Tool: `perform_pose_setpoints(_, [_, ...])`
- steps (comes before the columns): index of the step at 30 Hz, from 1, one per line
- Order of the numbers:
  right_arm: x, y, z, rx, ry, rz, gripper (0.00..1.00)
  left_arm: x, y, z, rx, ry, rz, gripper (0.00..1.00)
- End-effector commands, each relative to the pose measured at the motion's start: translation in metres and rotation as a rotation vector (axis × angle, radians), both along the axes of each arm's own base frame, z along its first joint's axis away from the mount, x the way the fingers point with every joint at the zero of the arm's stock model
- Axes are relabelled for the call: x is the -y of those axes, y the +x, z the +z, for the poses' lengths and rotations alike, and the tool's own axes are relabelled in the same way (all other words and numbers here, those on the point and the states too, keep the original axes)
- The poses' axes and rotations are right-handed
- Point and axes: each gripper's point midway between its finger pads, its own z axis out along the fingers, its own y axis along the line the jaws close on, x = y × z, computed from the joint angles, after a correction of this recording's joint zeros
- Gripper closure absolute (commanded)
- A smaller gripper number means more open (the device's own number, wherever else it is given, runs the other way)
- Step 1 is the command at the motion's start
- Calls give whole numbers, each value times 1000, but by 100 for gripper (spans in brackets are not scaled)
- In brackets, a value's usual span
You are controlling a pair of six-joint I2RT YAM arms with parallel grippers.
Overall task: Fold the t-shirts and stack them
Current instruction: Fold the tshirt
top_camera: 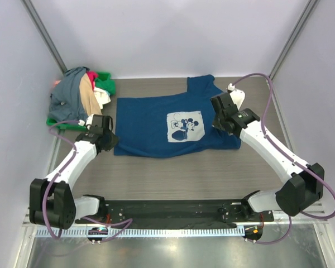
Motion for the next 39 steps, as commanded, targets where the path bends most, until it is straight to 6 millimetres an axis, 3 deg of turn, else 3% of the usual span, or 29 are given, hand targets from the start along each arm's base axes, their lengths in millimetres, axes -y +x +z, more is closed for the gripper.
perform_pose_setpoints(1, [-4,25,25,84,30,21,99,-4,27,22,92,36,7,100])
perform_pose_setpoints(25, [3,117,26,89,-3,22,99,-17,89,11,38,93,39,100])
perform_pose_setpoints(34, [7,147,11,65,-26,9,99,-25,100,4,13,119,55,100])
perform_pose_setpoints(38, [6,161,-6,34,-32,18,99,-28,106,-10,-21,116,51,100])
perform_pose_setpoints(39, [4,165,-18,9,-40,23,99,-28,108,-16,-45,107,51,100])
